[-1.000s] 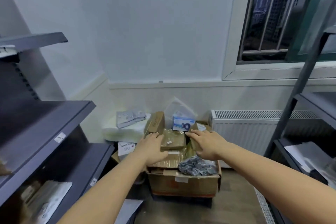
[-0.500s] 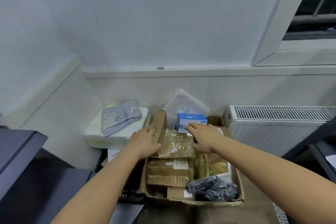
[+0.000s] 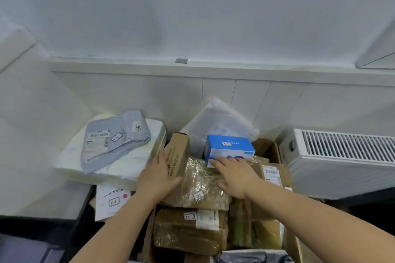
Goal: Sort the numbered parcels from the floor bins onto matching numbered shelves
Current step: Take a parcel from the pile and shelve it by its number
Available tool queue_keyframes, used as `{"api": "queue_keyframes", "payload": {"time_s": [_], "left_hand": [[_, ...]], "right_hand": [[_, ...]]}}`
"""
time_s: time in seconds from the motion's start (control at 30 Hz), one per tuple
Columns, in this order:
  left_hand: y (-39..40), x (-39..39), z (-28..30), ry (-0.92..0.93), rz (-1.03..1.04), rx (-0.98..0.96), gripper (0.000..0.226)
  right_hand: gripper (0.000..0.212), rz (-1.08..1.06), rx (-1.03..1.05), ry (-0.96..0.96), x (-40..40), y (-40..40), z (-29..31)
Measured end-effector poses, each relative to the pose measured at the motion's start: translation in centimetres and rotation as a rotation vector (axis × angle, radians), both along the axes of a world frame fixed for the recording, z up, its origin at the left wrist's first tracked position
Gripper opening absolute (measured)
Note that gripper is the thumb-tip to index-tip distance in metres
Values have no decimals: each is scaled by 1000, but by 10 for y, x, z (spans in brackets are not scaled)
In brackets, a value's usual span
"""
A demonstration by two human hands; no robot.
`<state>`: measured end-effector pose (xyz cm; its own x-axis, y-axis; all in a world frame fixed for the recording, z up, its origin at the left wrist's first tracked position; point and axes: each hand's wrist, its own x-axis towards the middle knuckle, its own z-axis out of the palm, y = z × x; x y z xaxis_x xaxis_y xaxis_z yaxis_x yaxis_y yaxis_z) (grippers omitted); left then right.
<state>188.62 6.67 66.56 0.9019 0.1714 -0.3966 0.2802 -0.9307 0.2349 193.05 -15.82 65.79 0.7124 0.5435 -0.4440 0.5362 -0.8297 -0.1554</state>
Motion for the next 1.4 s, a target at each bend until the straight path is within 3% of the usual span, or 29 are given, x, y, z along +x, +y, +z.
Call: {"api": "queue_keyframes", "payload": {"time_s": [0.33, 0.53, 0.7, 0.8, 0.93, 1.1, 1.3, 1.4], "left_hand": [[5, 15, -39, -52, 116, -59, 102], [4, 6, -48, -48, 151, -163, 66], [-14, -8, -45, -106, 110, -115, 71], [-26, -18, -37, -112, 48, -87, 74], [-32, -29, -13, -110, 15, -94, 73], [-42, -43, 34, -167, -47, -102, 70], [-40, -64, 94, -253, -145, -194, 73], [-22, -73, 122, -288, -152, -193, 79]], "right_hand": [[66, -57, 123, 82, 32, 16, -36], [71, -377, 375, 280, 41, 63, -35], [86, -795, 644, 432, 36, 96, -35], [88, -903, 648, 393, 28, 100, -30], [67, -896, 567, 325, 21, 91, -1], [80, -887, 496, 278, 7, 89, 52], [72, -854, 567, 138, -13, 67, 126], [67, -839, 636, 170, -23, 49, 158]]}}
